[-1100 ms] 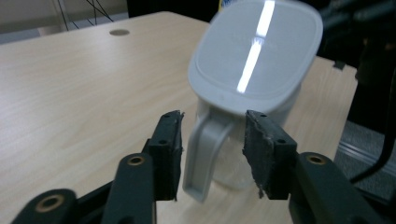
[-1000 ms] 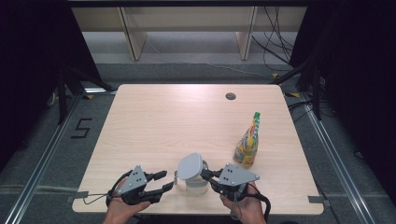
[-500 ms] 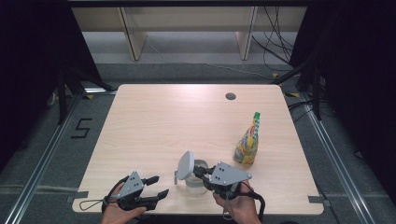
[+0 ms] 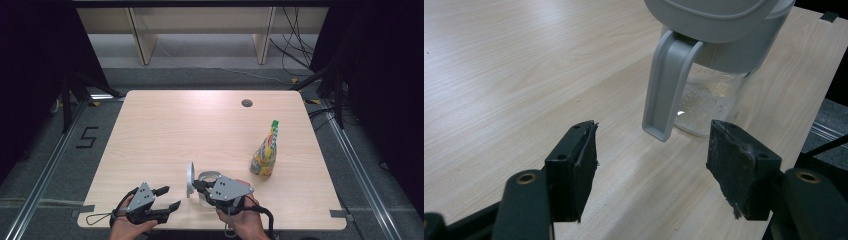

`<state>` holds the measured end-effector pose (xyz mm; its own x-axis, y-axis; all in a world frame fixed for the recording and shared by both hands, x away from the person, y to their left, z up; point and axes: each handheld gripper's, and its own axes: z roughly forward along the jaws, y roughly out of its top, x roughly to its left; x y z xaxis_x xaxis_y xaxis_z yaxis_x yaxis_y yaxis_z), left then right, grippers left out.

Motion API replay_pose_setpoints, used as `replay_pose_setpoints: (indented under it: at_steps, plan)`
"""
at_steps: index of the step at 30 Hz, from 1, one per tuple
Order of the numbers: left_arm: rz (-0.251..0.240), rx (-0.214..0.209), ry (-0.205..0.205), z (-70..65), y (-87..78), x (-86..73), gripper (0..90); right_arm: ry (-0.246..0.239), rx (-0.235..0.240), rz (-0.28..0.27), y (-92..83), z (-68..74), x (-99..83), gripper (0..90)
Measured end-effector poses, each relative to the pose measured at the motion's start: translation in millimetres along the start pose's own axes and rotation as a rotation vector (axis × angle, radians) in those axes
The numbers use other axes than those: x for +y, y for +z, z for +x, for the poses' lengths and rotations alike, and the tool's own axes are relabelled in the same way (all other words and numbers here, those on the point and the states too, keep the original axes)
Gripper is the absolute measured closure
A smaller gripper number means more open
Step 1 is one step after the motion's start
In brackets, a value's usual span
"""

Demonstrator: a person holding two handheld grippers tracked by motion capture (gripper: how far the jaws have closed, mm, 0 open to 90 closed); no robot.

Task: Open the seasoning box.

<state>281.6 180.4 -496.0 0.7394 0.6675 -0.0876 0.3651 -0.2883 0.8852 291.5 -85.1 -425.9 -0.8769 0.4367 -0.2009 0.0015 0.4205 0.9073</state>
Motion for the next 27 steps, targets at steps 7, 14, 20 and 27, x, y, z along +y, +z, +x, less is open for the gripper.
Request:
replay_pose_setpoints:
  at_steps: [7,14,20,27]
  plan:
    - [0.004,-0.006,0.032,2.2,-0.1,0.9,35.4,-0.001,-0.055,0.006,-11.9,-6.7,-6.6,78.4]
    - [0.022,0.012,0.007,4.8,-0.8,0.1,35.4,0.040,-0.197,0.053,-48.2,-25.1,-40.3,60.1]
    - [0.047,0.018,0.019,5.2,2.3,-0.7,35.2,0.121,-0.276,0.072,-70.3,-34.1,-56.5,51.6]
    - [0.047,0.013,0.017,4.4,2.9,1.0,34.8,0.163,-0.378,0.106,-83.6,-41.1,-72.3,46.1]
